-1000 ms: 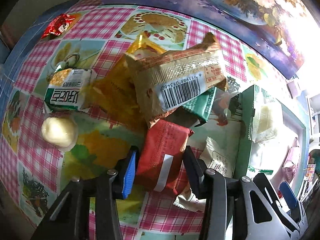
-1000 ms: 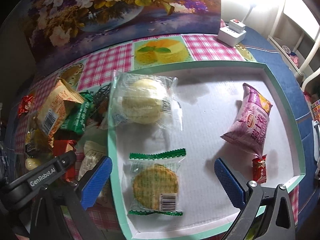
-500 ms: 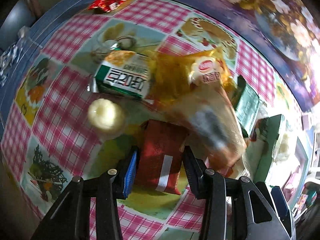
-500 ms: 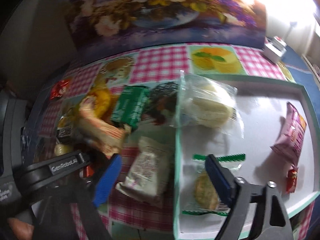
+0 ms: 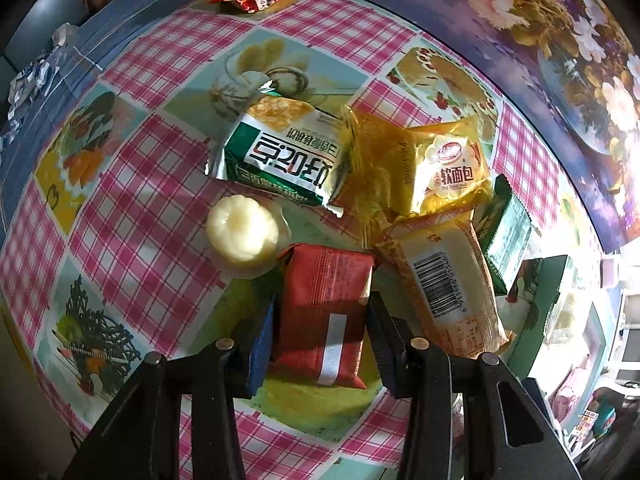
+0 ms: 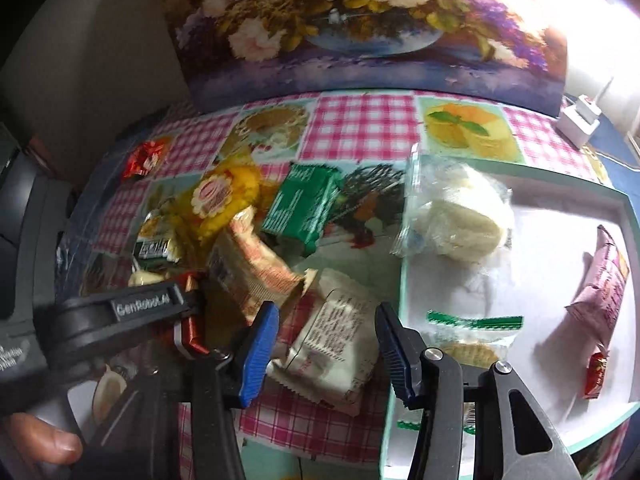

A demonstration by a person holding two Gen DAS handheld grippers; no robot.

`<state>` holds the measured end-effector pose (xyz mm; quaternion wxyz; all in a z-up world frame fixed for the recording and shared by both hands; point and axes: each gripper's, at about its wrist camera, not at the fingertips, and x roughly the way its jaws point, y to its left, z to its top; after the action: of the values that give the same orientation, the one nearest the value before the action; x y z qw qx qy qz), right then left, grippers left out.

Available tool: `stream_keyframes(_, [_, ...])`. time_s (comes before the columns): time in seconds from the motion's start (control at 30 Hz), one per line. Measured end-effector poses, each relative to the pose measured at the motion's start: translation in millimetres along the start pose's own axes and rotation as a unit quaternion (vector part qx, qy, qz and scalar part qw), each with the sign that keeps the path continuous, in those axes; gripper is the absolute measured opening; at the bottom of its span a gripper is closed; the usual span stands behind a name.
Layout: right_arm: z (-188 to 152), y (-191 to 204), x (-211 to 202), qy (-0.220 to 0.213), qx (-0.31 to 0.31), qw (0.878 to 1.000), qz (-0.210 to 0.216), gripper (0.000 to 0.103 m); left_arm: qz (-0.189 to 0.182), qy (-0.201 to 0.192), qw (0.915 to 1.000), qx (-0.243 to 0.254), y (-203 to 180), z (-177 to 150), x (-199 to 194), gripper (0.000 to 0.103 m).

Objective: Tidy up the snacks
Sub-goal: 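Grasp the white printed sachet with the right gripper while the left holds the red box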

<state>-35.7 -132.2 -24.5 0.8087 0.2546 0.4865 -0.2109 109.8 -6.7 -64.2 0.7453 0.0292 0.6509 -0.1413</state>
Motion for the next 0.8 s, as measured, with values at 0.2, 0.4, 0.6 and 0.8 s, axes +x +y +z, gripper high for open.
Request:
stream_keyframes(0.2, [-6,2,16,0.036,0.006,0.999,-0.001,0.051,-0.001,0.002,1.0000,-0.003,7,-1,-1,0.046])
stream_keyframes(0.4, [-5,3,16,0.035,0.005,0.999,-0.018,0.052,0.001,0.003,1.0000,-0.004,5,0,1,0.046])
stream_keyframes(0.6, [-7,8,17,0.036,-0.006,0.999,-0.013,0.052,0.002,0.004,1.0000,-0.006,5,0,1,0.046])
stream_keyframes(0.8, [-7,15,19,0.041,-0.016,0.999,0.004,0.052,0.002,0.004,1.0000,-0.006,7,1,1,0.046])
